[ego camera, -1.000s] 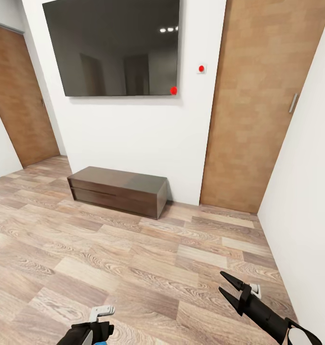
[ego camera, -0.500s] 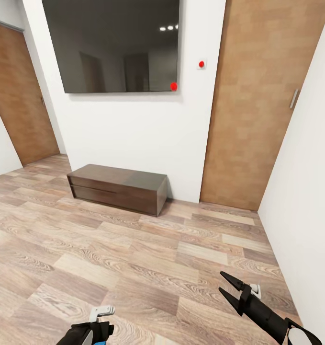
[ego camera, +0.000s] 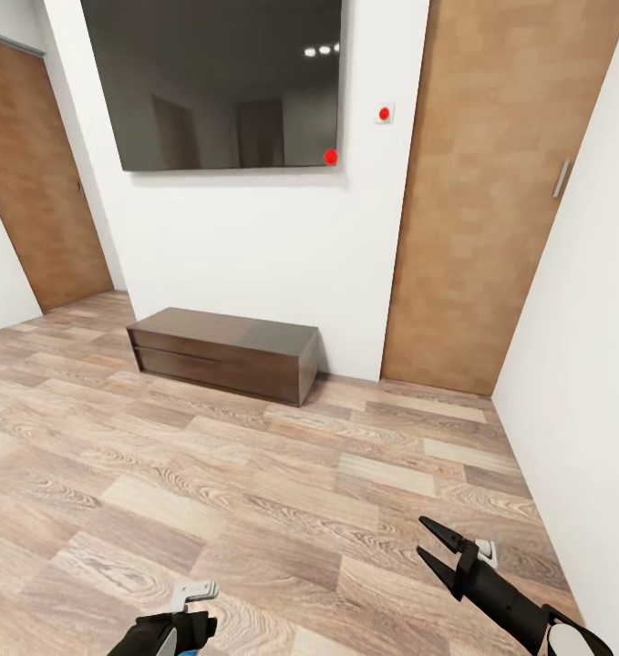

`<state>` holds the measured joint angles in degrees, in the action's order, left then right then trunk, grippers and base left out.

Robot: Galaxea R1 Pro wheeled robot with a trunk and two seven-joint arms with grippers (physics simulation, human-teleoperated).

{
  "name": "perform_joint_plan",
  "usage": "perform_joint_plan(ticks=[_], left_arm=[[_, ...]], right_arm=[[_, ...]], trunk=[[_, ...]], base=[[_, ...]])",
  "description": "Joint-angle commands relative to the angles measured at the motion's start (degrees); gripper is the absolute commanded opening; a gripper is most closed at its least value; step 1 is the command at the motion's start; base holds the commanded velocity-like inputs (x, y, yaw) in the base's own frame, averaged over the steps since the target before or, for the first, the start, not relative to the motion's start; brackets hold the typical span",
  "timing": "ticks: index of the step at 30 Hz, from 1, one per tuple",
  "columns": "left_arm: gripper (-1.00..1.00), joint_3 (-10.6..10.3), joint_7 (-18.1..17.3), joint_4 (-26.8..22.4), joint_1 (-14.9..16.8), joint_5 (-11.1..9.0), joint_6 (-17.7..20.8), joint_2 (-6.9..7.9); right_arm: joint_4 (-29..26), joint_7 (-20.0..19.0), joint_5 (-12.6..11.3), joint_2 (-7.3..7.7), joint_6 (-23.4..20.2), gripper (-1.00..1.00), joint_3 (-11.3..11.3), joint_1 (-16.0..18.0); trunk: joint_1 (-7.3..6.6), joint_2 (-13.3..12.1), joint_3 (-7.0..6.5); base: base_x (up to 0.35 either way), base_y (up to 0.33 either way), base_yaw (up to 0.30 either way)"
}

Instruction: In the bedroom, move the book from the bed onto either nightstand, and place the two sandals side by side next to the bed.

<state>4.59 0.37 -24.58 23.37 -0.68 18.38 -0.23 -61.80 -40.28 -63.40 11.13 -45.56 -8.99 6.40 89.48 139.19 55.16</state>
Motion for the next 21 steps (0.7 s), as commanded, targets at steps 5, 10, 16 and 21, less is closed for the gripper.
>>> perform_joint_plan(ticks=[5, 10, 16, 21], left_arm=[[1.0, 0.22, 0.06, -0.11, 0.01, -0.09, 0.34, -0.03], [1.0, 0.17, 0.05, -0.11, 0.01, -0.1, 0.34, -0.03], [1.0, 0.16, 0.01, -0.11, 0.01, -0.05, 0.34, -0.03], [1.0, 0.16, 0.02, -0.11, 0.01, -0.07, 0.34, -0.03]], right_arm=[[0.01, -0.05, -0.14, -0.04, -0.36, 1.0, -0.06, 0.04], [0.01, -0.05, -0.14, -0.05, -0.34, 1.0, -0.06, 0.04], [0.05, 0.02, -0.08, -0.05, -0.35, 1.0, -0.06, 0.06], [0.09, 0.03, -0.06, -0.05, -0.33, 1.0, -0.06, 0.07]], trunk=[[1.09, 2.04, 0.96], [2.19, 4.05, 1.85], [2.34, 4.13, 3.18], [2.47, 4.19, 4.29]], base=[[0.0, 0.0, 0.0], [0.0, 0.0, 0.0], [0.0, 0.0, 0.0], [0.0, 0.0, 0.0]])
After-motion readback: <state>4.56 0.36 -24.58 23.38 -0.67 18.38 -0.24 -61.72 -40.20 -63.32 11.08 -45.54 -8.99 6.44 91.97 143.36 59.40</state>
